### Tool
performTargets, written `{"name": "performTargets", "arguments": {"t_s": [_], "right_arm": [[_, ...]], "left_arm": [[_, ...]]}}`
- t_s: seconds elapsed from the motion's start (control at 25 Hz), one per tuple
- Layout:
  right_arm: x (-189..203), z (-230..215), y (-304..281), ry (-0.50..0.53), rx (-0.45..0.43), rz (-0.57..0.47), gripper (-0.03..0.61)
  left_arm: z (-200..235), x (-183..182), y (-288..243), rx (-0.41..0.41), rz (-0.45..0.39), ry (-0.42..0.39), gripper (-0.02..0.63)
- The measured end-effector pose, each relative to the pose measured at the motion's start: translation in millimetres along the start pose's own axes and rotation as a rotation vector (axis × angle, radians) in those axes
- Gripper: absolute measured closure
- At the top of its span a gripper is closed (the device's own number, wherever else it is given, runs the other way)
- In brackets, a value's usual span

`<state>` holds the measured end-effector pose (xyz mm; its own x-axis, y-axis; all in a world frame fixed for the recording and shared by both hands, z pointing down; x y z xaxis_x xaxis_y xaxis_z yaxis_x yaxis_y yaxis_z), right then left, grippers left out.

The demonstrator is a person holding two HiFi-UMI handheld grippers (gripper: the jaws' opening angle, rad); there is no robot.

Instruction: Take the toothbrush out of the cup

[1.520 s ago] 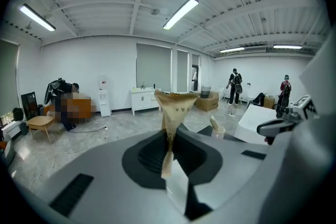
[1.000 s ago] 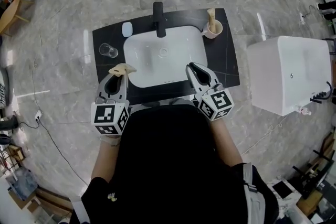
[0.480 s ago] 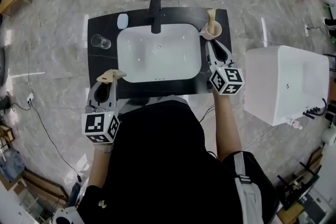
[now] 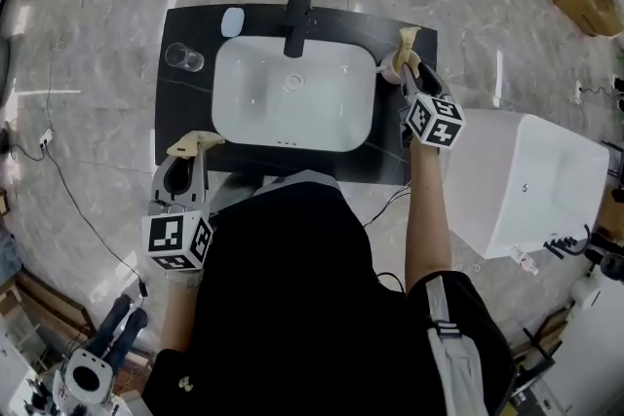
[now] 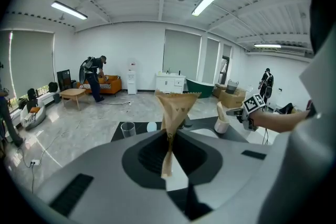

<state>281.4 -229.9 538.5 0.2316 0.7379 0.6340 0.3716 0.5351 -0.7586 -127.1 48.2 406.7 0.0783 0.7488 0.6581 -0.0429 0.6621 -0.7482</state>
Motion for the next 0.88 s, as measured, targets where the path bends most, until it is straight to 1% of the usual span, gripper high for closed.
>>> {"name": "performTargets", "arguments": {"t_s": [0.36,0.64,0.68,0.84,0.88], "right_arm": [[0.5,-11.2,-41.9,0.101,-0.015,0.177,0.419],[0.0,-15.4,-57.9,0.145,-0.013,0.22,0.42],[0.1,-15.8,-59.6,0.154,-0.006,0.223,0.427],[0.0,-18.2,-58.8,0.177,0.024,0.221,0.507],[0.4,-18.5,-58.0,0.179,0.027,0.218,0.514]], "left_arm": [[-9.5,19.6,10.0,-0.082,0.015,0.087,0.571],[-16.6,32.0,16.1,-0.111,0.002,0.135,0.571],[-17.6,33.2,16.4,-0.111,0.0,0.139,0.572],[-21.2,36.2,19.7,-0.112,-0.012,0.156,0.571],[-21.7,37.2,20.5,-0.111,-0.014,0.159,0.571]]}}
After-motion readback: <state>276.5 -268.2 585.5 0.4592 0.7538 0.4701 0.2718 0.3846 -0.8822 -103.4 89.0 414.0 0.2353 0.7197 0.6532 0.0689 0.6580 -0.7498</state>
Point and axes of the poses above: the fingertips, and each gripper's own axes: y backward along the fingers, z to its left, x out of its underside, the point moved 8 cm from there along y, backward along the fingers, and after that the axes turned 15 degrees about z, right-handed, at the moved point
